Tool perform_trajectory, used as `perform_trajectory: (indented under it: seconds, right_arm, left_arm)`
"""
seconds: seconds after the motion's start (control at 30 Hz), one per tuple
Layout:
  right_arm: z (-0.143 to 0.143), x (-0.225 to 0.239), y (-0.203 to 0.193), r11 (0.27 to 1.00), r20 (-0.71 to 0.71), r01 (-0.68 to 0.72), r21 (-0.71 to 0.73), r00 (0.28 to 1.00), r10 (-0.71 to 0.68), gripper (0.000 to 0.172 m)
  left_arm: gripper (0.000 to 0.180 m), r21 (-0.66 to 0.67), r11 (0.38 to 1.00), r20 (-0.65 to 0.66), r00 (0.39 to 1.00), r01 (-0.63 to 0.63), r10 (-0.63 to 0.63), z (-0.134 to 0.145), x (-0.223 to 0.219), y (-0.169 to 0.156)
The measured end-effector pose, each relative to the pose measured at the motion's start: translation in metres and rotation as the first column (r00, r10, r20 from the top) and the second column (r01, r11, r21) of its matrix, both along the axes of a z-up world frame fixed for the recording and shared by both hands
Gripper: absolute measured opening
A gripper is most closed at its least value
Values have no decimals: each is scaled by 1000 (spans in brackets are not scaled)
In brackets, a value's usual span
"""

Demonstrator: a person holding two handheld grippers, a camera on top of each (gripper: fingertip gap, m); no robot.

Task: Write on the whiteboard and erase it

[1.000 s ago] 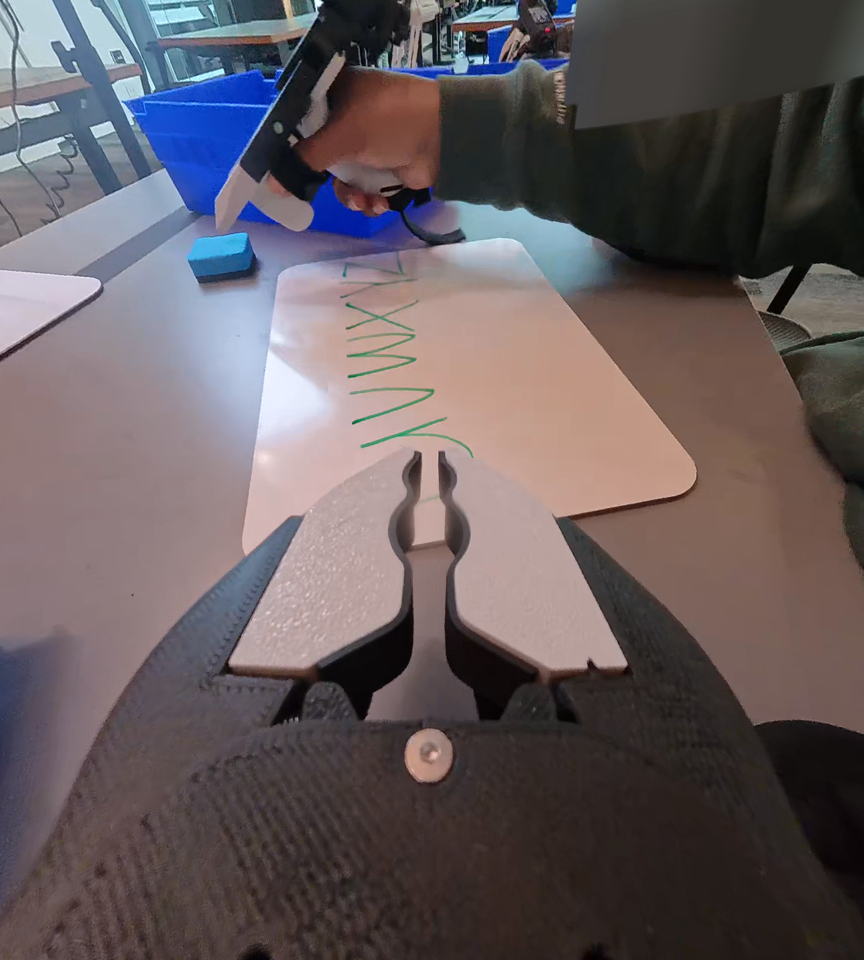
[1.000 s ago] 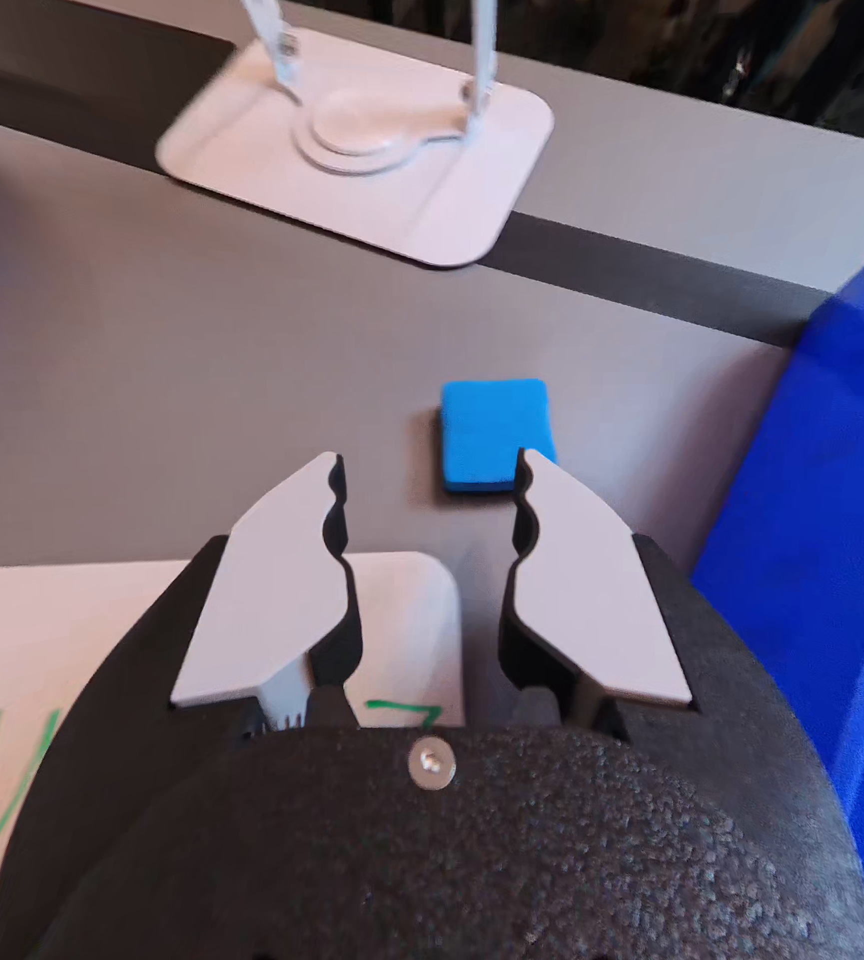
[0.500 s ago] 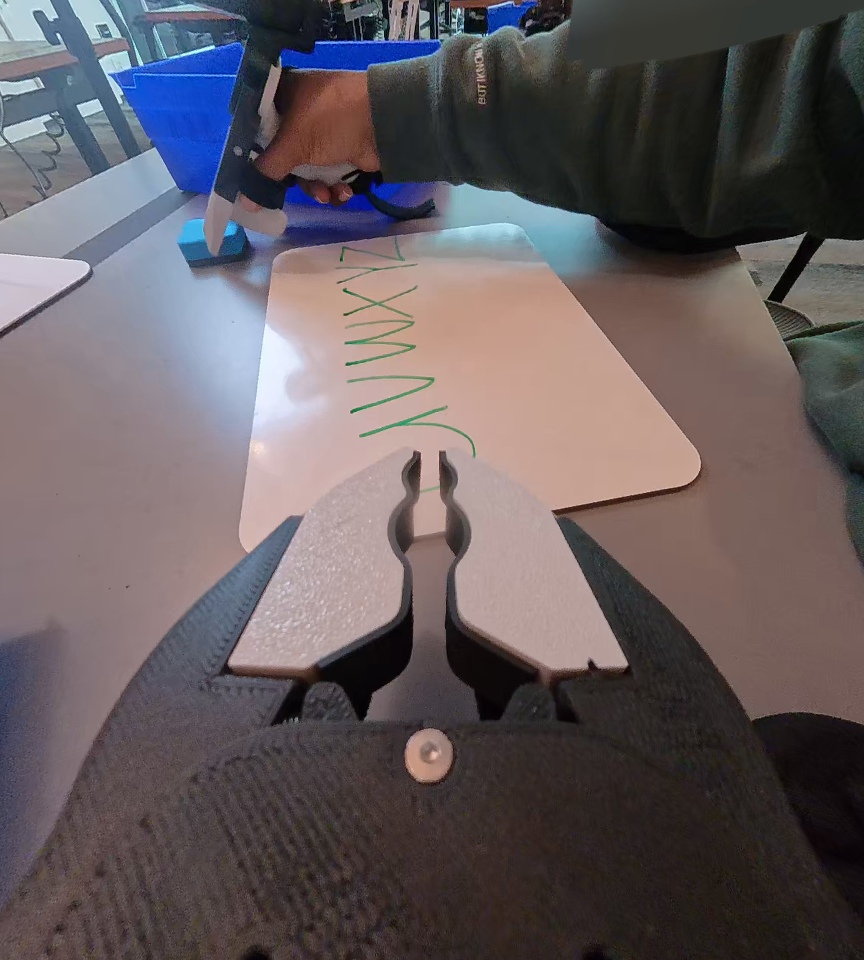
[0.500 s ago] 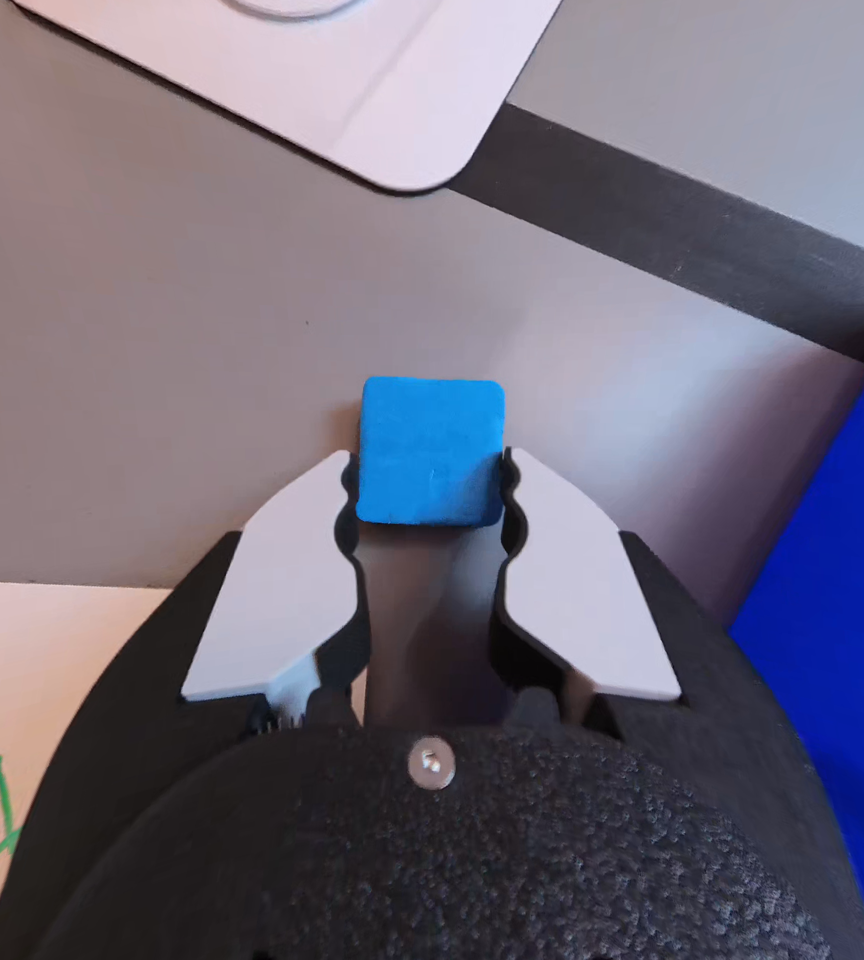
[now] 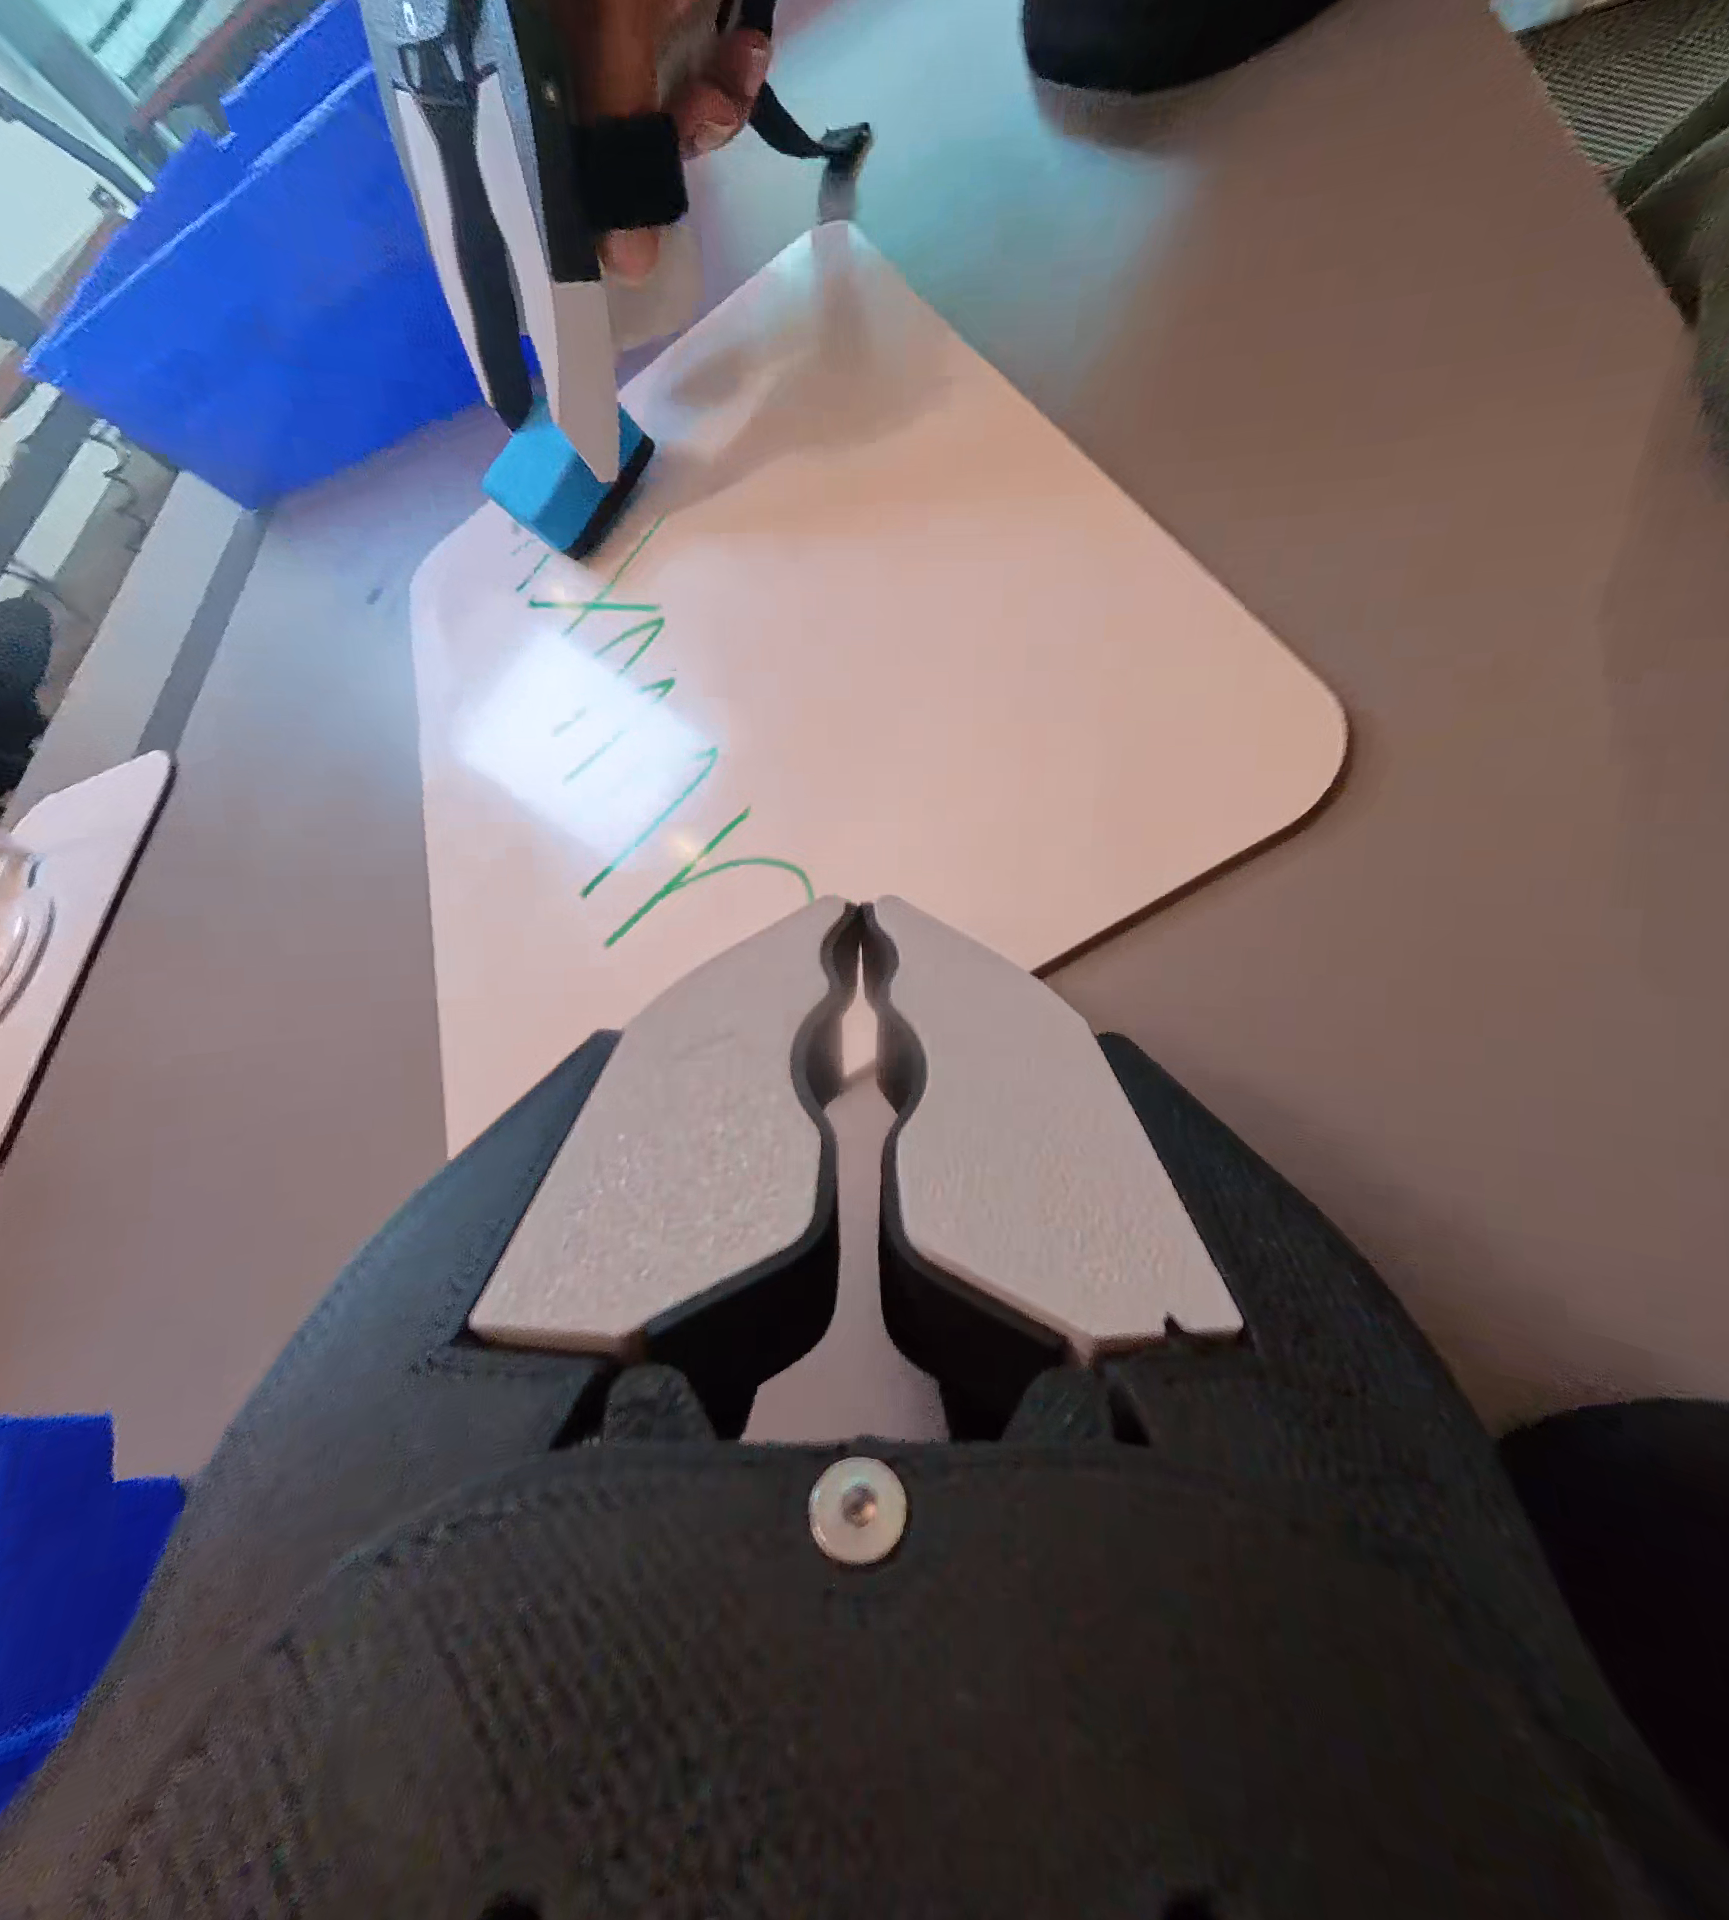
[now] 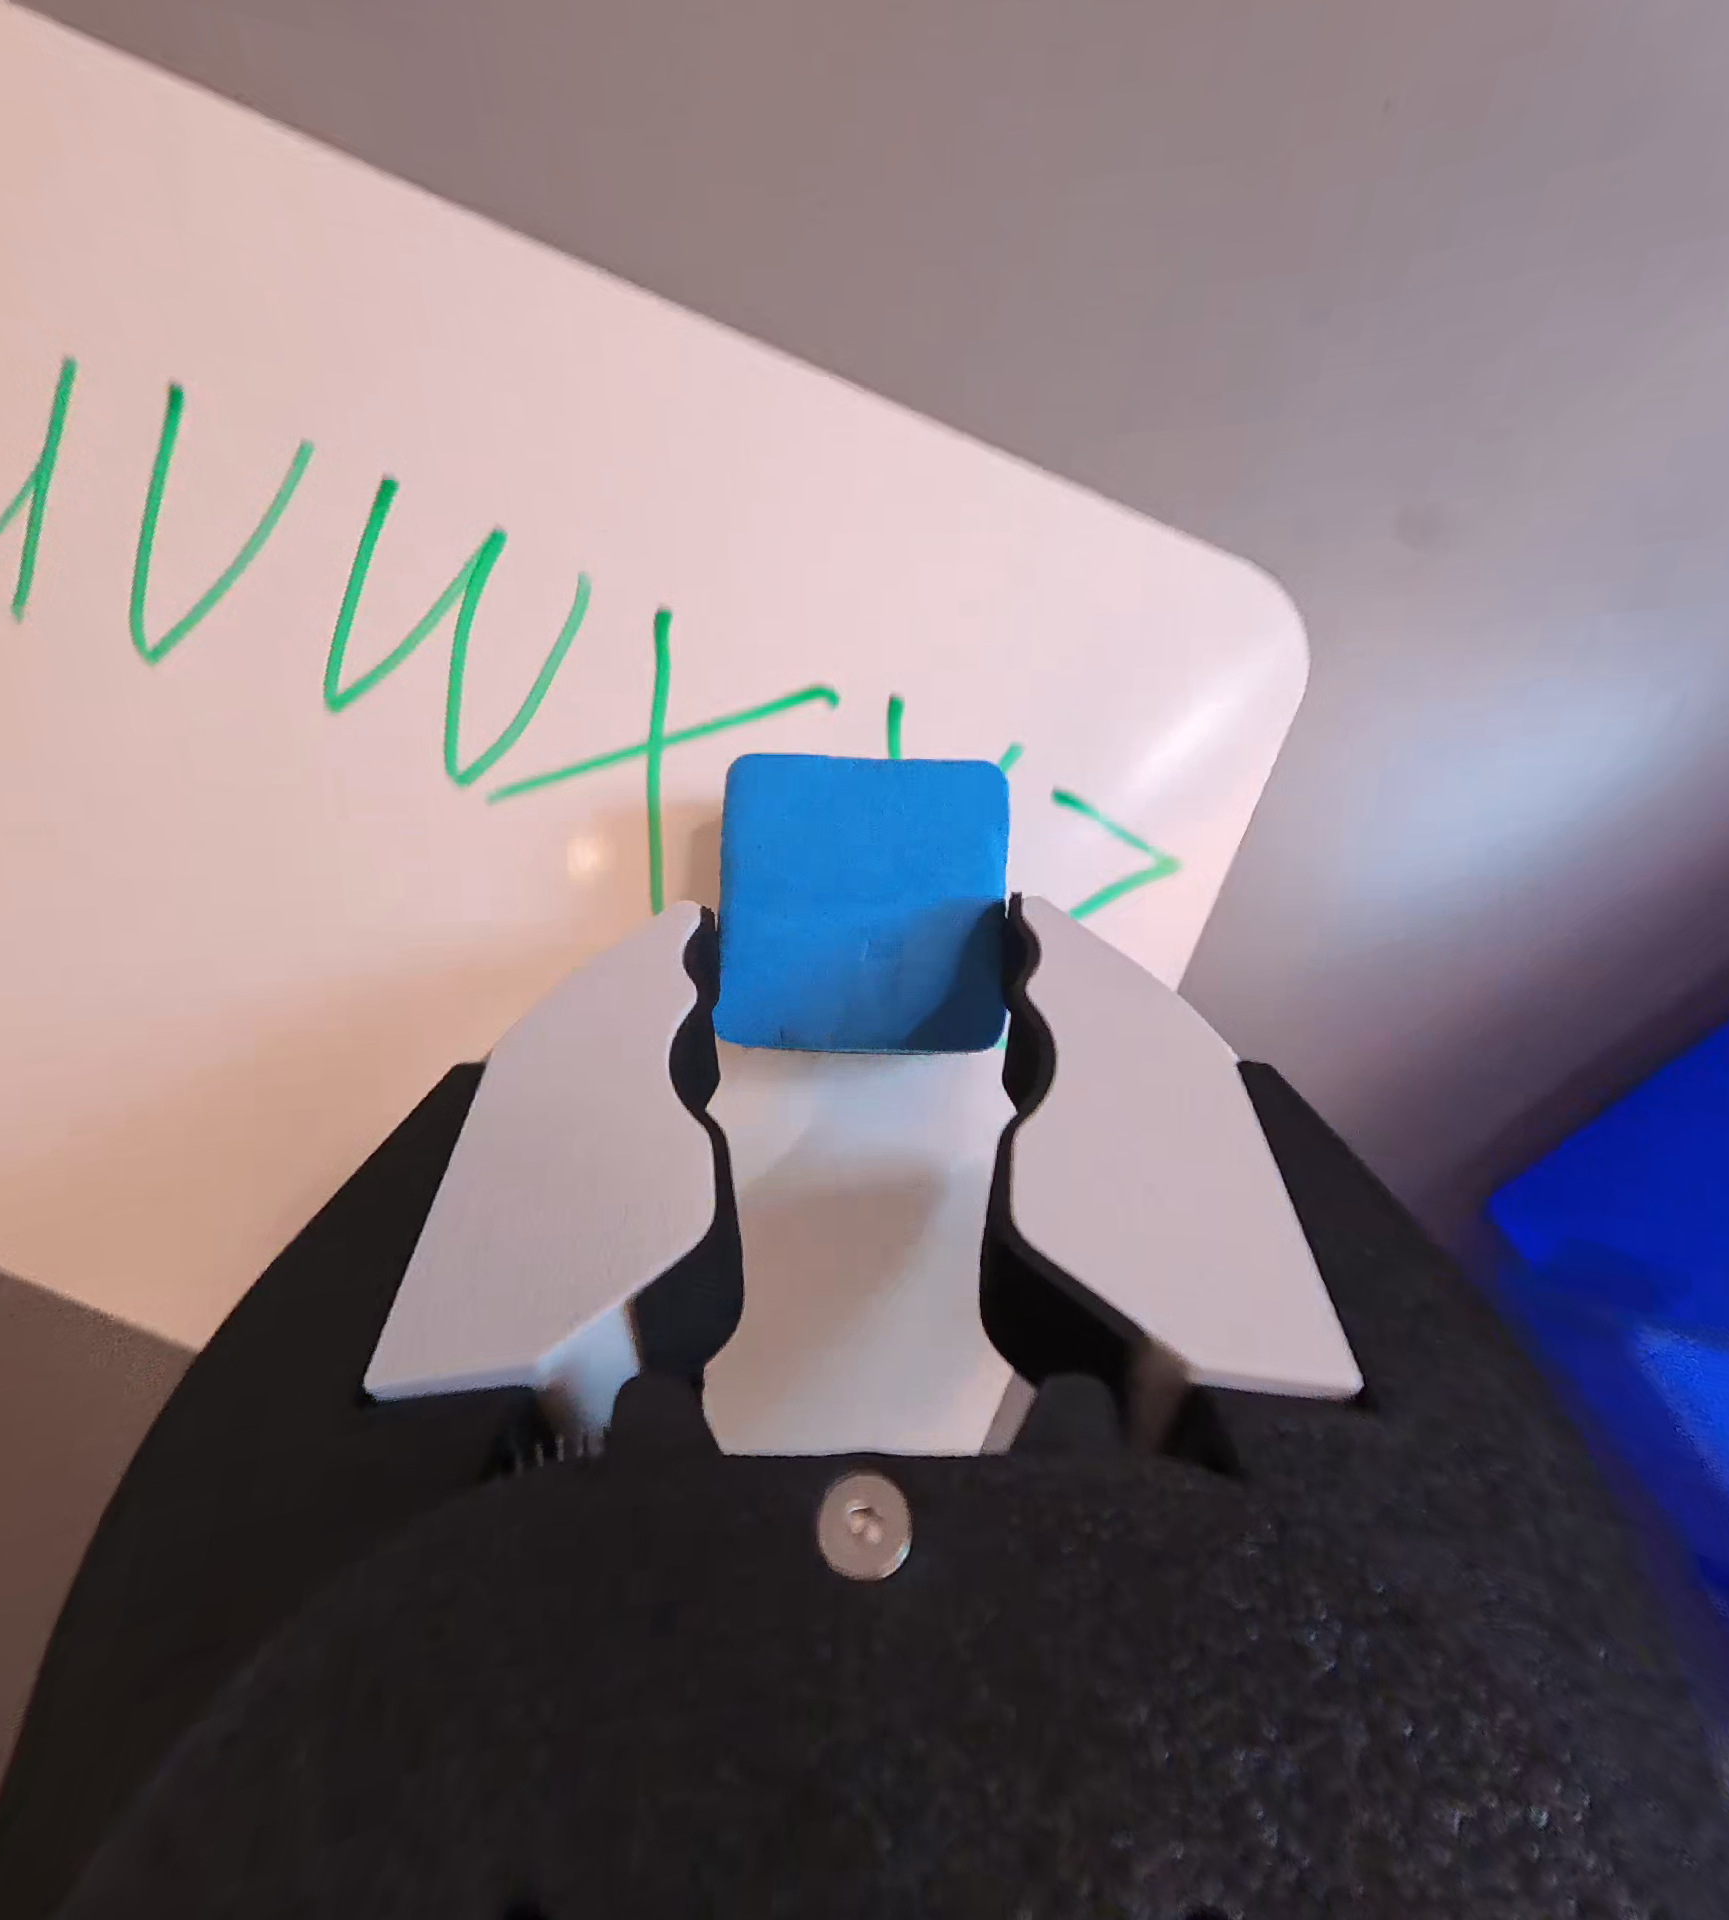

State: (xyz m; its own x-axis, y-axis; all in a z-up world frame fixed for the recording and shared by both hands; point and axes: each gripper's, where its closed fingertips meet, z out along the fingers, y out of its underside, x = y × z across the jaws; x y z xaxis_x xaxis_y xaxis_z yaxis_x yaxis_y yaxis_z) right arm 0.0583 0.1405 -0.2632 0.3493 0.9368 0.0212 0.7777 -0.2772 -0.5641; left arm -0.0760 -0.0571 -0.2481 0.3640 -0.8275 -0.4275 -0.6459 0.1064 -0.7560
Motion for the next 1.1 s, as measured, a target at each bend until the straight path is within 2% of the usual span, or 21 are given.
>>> perform_trajectory:
  seconds: [0.27, 0.4, 0.47, 0.53, 0.63, 0.83, 0.93, 1.0, 1.1]
  right_arm:
    - [6, 25, -16, 1000, -15, 2, 25, 1000, -2, 63]
    - [4, 25, -12, 999, 17, 5, 37, 1000, -6, 64]
    - [0, 23, -9, 999, 26, 7, 47, 1000, -8, 63]
    - [-4, 19, -10, 999, 13, 2, 34, 1000, -3, 54]
    - [-6, 16, -10, 999, -4, 8, 39, 1000, -8, 52]
    - [-7, 30, -29, 997, 28, -69, 14, 997, 69, 52]
    - [-7, 46, 12, 998, 42, 63, 8, 997, -63, 51]
    - [-7, 35, 29, 995, 18, 104, -3, 994, -104, 51]
    - [-8, 5, -3, 999, 33, -31, 14, 999, 30, 51]
  left_arm:
    - [0, -101, 995, -181, 983, 22, -40, -14, 52, -1]
    - [0, -180, 983, -191, 980, 17, -52, -11, 79, -5]
    - [0, -225, 974, -230, 972, 1, -54, -17, 79, -7]
    - [0, -268, 963, -246, 966, 11, -80, -27, 77, -12]
    - [0, -332, 941, -208, 969, 60, -135, -29, 77, -23]
    - [0, -315, 946, -222, 962, 80, -155, -29, 76, -24]
    - [0, -309, 946, -219, 960, 99, -172, -29, 78, -24]
    - [0, -281, 954, -242, 955, 101, -172, -29, 78, -24]
    - [1, -269, 958, -240, 957, 96, -163, -29, 79, -22]
